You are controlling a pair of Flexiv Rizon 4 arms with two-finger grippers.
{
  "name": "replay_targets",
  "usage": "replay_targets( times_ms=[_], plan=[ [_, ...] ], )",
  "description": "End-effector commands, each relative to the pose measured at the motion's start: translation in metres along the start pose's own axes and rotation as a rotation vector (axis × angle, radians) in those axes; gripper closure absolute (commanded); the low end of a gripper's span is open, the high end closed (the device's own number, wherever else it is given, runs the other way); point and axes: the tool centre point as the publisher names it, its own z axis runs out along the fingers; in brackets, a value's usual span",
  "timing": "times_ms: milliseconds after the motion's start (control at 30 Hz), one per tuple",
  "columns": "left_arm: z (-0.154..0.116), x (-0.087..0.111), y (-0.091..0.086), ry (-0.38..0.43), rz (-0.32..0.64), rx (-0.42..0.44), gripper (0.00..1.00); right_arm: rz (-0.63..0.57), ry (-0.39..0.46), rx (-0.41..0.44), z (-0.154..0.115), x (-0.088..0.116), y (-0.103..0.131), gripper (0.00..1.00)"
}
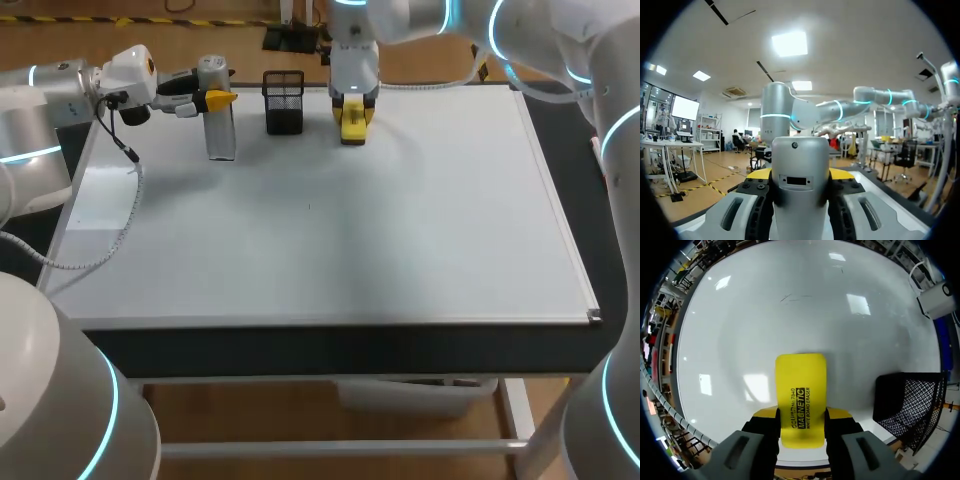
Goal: Pick up the inspection probe, press it on each red-marked spot on the whiteboard one by one, put down the probe, pick up the eraser, and wipe off all the red marks.
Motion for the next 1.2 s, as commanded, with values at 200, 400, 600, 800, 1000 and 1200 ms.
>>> replay_targets(
  times_ms=[200, 400, 600, 800, 1000, 1200],
  plan=[
    [0.0, 0.0, -0.001, 0.0, 0.001, 0.0, 1.0, 0.085, -0.012, 0.003, -0.002, 0.007, -0.011, 0.0],
    [0.0, 0.0, -0.001, 0.0, 0.001, 0.0, 1.0, 0.15, -0.02, 0.018, -0.013, 0.019, -0.012, 0.0],
    [0.0, 0.0, -0.001, 0.0, 0.001, 0.0, 1.0, 0.259, -0.047, 0.014, -0.025, 0.036, -0.014, 0.0],
    [0.0, 0.0, -0.001, 0.0, 0.001, 0.0, 1.0, 0.376, -0.071, 0.02, -0.038, 0.054, -0.015, 0.0],
    [0.0, 0.0, -0.001, 0.0, 0.001, 0.0, 1.0, 0.524, -0.138, 0.017, -0.056, 0.072, -0.018, 0.0],
    [0.0, 0.0, -0.001, 0.0, 0.001, 0.0, 1.0, 0.68, -0.251, 0.009, -0.076, 0.087, -0.016, 0.0]
  ],
)
